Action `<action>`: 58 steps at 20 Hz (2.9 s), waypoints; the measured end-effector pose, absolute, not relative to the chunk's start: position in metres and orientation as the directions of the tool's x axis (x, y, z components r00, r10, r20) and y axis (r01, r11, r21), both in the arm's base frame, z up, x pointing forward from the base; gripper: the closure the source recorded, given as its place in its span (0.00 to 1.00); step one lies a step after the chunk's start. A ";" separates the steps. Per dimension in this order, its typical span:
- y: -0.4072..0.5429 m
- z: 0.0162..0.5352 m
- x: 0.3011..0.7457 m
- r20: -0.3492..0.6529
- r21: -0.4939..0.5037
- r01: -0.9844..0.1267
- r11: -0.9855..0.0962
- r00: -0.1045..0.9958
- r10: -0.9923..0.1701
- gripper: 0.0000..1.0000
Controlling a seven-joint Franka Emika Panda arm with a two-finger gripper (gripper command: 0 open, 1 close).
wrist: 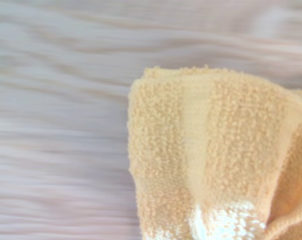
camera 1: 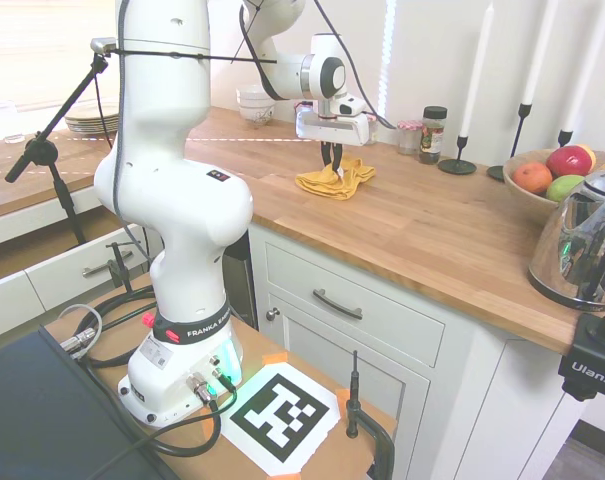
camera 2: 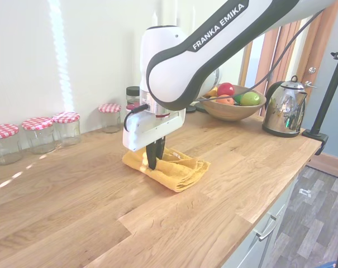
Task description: Wipe the counter
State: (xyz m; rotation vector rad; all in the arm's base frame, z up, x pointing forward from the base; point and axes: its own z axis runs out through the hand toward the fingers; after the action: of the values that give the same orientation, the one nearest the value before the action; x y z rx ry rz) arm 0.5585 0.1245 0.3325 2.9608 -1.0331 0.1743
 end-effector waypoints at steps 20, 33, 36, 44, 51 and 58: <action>0.284 0.330 0.557 0.168 -0.038 -0.593 -0.804 0.789 -0.590 1.00; 0.292 0.329 0.556 0.161 -0.025 -0.604 -0.797 0.784 -0.599 0.00; 0.292 0.329 0.556 0.161 -0.026 -0.605 -0.796 0.783 -0.601 0.00; 0.294 0.331 0.552 0.165 -0.044 -0.598 -0.800 0.785 -0.596 0.00; 0.299 0.332 0.525 0.166 -0.068 -0.572 -0.817 0.801 -0.575 0.00; 0.283 0.349 0.496 0.183 -0.093 -0.568 -0.818 0.798 -0.575 0.00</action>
State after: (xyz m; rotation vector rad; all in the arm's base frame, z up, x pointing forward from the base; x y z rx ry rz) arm 0.4956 0.2832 0.3488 3.0103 -0.9568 0.3240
